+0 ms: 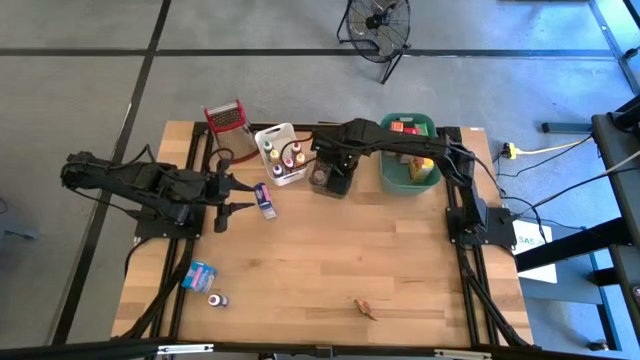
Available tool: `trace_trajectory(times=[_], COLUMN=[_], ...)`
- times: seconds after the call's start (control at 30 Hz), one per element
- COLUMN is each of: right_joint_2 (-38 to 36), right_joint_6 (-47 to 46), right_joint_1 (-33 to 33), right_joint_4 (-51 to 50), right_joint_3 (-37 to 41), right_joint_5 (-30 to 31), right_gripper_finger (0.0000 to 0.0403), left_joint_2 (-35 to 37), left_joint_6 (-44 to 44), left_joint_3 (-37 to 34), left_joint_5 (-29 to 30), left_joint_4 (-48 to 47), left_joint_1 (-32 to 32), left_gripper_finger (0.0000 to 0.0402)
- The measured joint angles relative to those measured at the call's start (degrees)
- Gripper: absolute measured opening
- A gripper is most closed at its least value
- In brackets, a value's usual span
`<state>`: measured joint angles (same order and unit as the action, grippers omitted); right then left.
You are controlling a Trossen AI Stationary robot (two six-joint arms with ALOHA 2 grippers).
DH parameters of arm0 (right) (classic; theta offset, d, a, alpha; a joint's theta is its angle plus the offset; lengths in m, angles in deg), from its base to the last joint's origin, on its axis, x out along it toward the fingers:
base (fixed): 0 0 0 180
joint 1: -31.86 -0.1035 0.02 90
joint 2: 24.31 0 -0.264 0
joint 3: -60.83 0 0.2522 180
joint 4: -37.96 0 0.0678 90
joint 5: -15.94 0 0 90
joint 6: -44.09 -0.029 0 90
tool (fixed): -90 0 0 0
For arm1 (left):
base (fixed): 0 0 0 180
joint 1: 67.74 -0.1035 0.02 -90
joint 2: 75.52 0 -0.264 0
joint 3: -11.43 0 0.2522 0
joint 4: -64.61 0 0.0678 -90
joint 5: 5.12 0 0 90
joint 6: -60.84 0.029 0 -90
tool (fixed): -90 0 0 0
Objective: Pick & Place Kitchen Items
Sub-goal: Put the black spice can into the black bin
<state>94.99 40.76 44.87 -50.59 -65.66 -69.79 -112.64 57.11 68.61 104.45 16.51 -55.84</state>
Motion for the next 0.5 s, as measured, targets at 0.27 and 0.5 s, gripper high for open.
trace_trajectory(times=[0.27,0.5], right_joint_2=[-0.04,-0.04], right_joint_6=[6.64,11.0], right_joint_1=[1.13,1.17], right_joint_4=[0.64,4.67], right_joint_3=[2.91,6.55], right_joint_5=[0.02,0.02], right_gripper_finger=[0.013,0.013], left_joint_2=[0.0,-0.41], left_joint_6=[0.0,1.46], left_joint_3=[-0.34,-1.62], left_joint_5=[0.02,0.06], left_joint_4=[-0.44,0.18], left_joint_1=[0.0,0.0], left_gripper_finger=[0.0169,0.0169])
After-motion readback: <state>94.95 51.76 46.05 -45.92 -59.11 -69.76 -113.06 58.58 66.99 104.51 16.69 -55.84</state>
